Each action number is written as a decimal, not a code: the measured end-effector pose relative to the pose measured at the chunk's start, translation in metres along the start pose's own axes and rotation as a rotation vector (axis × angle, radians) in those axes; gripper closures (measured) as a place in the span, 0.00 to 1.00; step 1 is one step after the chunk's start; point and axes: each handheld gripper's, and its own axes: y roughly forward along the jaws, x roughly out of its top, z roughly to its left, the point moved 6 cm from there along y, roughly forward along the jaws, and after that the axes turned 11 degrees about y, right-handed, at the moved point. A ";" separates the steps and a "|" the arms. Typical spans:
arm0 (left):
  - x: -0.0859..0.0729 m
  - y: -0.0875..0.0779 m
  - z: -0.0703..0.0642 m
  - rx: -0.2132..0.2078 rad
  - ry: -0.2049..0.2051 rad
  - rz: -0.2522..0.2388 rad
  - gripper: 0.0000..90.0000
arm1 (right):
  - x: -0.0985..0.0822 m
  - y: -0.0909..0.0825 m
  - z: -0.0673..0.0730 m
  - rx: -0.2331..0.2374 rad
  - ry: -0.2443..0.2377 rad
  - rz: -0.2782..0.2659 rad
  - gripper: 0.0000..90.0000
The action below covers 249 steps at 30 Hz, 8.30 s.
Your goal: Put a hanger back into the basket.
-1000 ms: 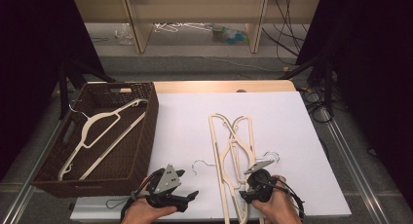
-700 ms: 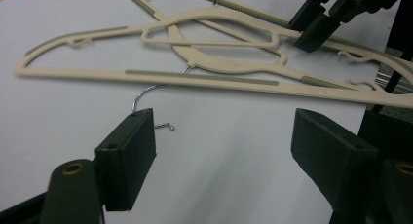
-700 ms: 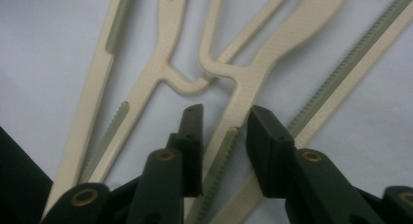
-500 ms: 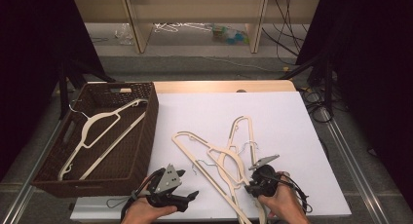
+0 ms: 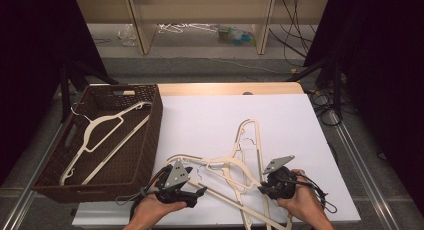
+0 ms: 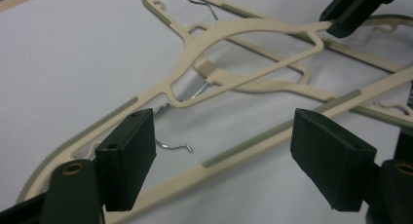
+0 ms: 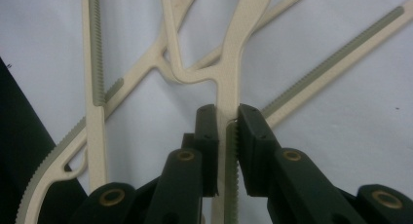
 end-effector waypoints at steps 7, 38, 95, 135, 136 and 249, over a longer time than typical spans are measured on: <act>0.010 0.026 0.019 0.031 0.039 0.032 0.28 | -0.004 -0.016 0.001 -0.018 -0.049 -0.016 0.89; 0.042 0.085 0.008 -0.092 0.174 0.076 0.59 | -0.003 -0.035 0.019 -0.031 -0.143 -0.043 0.89; 0.085 -0.051 0.060 -0.071 -0.073 -0.161 0.95 | 0.009 -0.059 0.013 0.023 -0.106 -0.336 0.49; -0.020 -0.223 0.238 0.311 -0.345 -0.187 0.95 | 0.005 -0.046 0.015 0.042 -0.101 -0.291 0.49; -0.026 -0.223 0.240 0.313 -0.352 -0.186 0.95 | 0.005 -0.046 0.015 0.040 -0.104 -0.293 0.49; -0.022 -0.045 0.007 0.068 -0.080 -0.027 0.19 | 0.007 0.027 -0.021 -0.070 0.178 -0.021 0.39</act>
